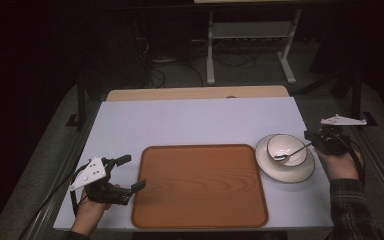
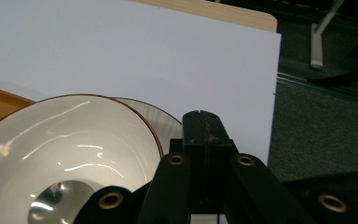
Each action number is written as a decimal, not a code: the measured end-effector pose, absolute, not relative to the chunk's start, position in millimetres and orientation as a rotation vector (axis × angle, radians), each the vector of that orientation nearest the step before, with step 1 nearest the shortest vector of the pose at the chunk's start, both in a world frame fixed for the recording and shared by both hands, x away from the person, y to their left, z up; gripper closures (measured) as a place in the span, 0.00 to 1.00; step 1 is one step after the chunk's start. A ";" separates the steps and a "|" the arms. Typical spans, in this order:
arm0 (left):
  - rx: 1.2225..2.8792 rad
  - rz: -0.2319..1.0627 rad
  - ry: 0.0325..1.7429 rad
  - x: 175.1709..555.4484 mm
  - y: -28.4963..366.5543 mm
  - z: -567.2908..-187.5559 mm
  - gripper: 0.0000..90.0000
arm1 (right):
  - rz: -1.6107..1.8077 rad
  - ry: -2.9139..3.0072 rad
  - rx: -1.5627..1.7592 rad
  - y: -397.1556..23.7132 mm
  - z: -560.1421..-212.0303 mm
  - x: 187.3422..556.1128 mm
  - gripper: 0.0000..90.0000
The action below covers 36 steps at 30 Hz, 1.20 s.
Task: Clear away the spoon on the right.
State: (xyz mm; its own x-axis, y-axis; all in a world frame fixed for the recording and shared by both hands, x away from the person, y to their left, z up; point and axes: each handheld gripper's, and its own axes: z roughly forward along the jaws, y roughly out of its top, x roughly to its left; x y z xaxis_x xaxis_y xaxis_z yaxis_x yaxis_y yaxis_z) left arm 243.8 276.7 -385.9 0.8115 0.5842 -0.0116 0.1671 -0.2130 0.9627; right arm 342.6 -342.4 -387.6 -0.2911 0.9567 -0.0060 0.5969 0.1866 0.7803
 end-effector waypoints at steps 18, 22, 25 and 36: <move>1.772 0.425 0.580 244.0 276.9 -385.6 0.08 | 1.016 1.878 1.422 -331.9 -372.7 322.9 0.69; 1.772 0.426 0.579 243.8 276.6 -385.5 0.08 | 1.087 1.896 1.423 -327.3 -369.5 311.6 0.55; 1.772 0.426 0.578 243.6 276.5 -385.3 0.08 | 1.089 1.903 1.422 -324.8 -370.5 304.6 0.52; 1.774 0.426 0.575 243.6 276.0 -385.1 0.08 | 1.035 1.926 1.461 -334.2 -385.0 274.5 0.49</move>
